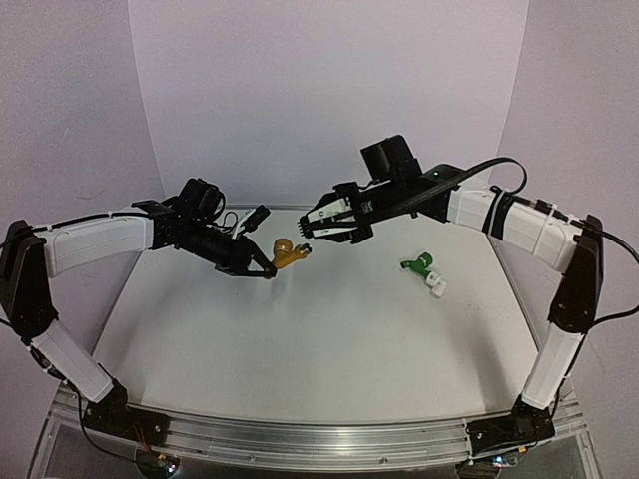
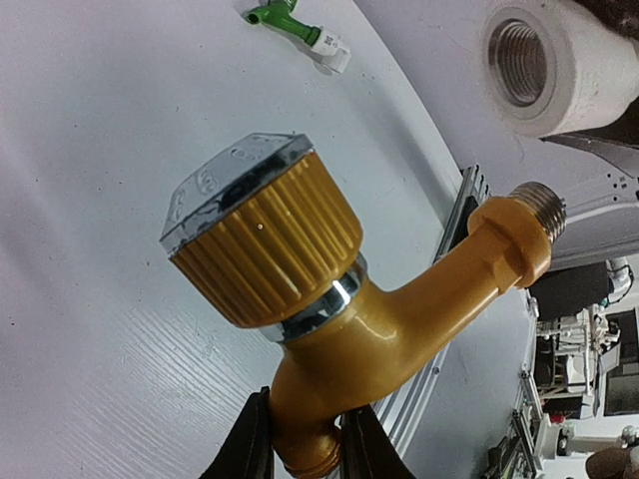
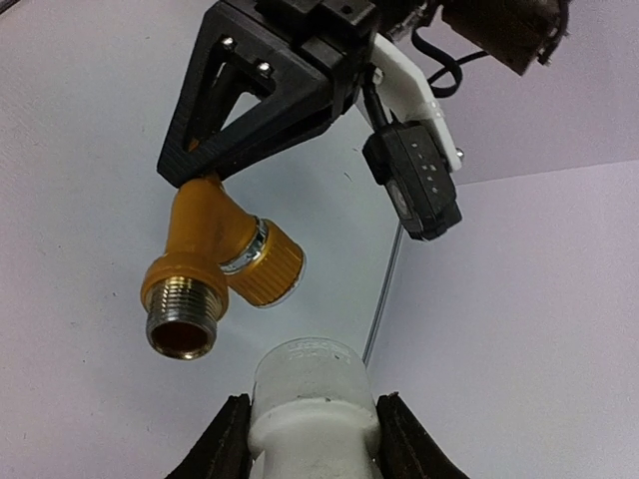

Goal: Install the water faucets
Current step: Install the adaptor onto the water faucet.

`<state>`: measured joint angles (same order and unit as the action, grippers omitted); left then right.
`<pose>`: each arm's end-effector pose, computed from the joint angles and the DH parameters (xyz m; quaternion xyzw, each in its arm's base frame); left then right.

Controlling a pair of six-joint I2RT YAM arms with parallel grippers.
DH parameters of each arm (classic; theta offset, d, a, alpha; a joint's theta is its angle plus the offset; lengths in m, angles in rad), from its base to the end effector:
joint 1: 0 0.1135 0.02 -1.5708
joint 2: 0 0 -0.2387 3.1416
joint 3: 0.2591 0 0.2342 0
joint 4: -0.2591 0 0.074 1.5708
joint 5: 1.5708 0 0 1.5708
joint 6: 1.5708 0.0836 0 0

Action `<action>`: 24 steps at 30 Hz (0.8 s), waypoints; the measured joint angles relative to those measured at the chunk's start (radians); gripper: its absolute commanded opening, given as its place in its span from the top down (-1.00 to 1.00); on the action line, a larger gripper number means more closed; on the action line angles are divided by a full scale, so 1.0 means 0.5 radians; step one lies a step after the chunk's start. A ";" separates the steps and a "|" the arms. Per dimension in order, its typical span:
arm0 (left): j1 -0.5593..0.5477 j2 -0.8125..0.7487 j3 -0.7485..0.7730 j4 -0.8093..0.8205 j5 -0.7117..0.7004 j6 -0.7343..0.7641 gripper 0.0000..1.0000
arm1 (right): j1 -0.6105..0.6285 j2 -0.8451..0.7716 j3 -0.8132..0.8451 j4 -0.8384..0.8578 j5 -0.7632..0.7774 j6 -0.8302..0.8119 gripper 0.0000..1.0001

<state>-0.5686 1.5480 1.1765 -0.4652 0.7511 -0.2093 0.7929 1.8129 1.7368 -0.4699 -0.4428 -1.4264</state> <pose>0.2539 -0.2300 0.2256 0.2847 0.8308 -0.4434 0.1791 0.2800 0.3352 0.3102 -0.8094 0.2820 0.0329 0.5141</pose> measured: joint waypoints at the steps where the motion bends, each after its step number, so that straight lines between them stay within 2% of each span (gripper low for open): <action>1: 0.012 -0.010 -0.022 0.001 0.029 0.025 1.00 | 0.026 0.018 0.015 -0.021 0.025 -0.024 1.00; 7: 0.136 -0.023 -0.161 -0.010 0.179 0.198 1.00 | 0.152 0.051 0.049 -0.114 0.125 -0.114 1.00; 24: 0.237 -0.083 -0.300 0.025 0.284 0.422 1.00 | 0.325 0.051 0.060 -0.218 0.202 -0.151 1.00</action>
<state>-0.4503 1.5065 1.0266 -0.4526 0.8929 0.0019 0.9554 1.8385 1.7668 -0.5788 -0.3417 -1.5019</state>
